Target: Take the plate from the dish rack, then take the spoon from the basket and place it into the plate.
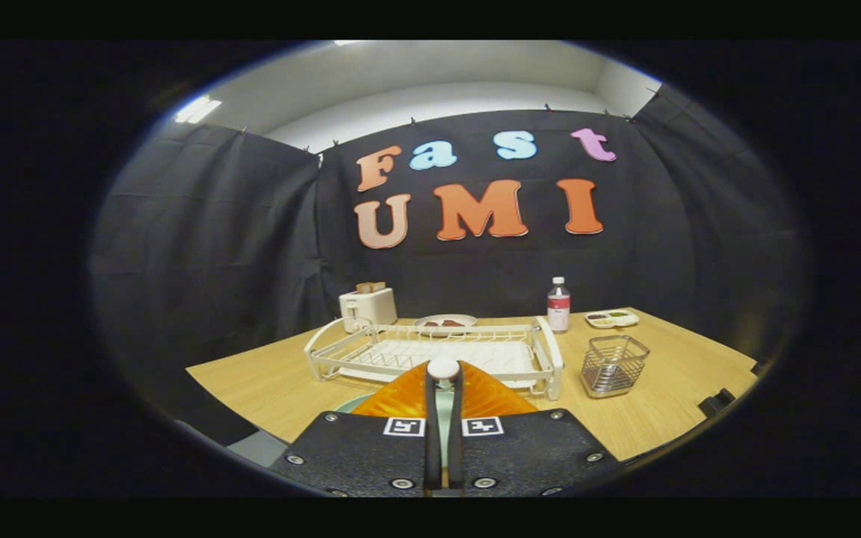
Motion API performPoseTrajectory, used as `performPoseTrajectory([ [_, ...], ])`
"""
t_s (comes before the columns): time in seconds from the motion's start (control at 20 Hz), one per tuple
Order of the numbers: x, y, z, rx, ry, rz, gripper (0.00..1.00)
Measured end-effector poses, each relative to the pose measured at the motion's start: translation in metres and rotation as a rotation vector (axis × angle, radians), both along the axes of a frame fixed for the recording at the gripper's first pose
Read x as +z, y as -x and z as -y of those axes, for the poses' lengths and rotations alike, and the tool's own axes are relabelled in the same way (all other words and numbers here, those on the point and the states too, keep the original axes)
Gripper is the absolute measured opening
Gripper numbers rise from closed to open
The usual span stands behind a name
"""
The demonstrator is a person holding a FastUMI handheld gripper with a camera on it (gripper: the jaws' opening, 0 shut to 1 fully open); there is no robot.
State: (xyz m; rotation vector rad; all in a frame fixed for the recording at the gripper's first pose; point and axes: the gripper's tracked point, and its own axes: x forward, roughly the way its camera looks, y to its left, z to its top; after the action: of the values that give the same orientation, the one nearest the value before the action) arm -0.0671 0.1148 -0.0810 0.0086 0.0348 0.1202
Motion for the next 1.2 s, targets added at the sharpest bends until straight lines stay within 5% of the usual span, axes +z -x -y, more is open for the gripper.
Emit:
performPoseTrajectory([
  [0.65, -0.05, -0.029, -0.051, 0.114, 0.032, -0.053, 0.04],
  [0.95, -0.062, -0.033, -0.046, 0.114, 0.021, -0.112, 0.04],
  [1.2, -0.074, -0.031, -0.027, 0.073, 0.013, -0.191, 0.14],
])
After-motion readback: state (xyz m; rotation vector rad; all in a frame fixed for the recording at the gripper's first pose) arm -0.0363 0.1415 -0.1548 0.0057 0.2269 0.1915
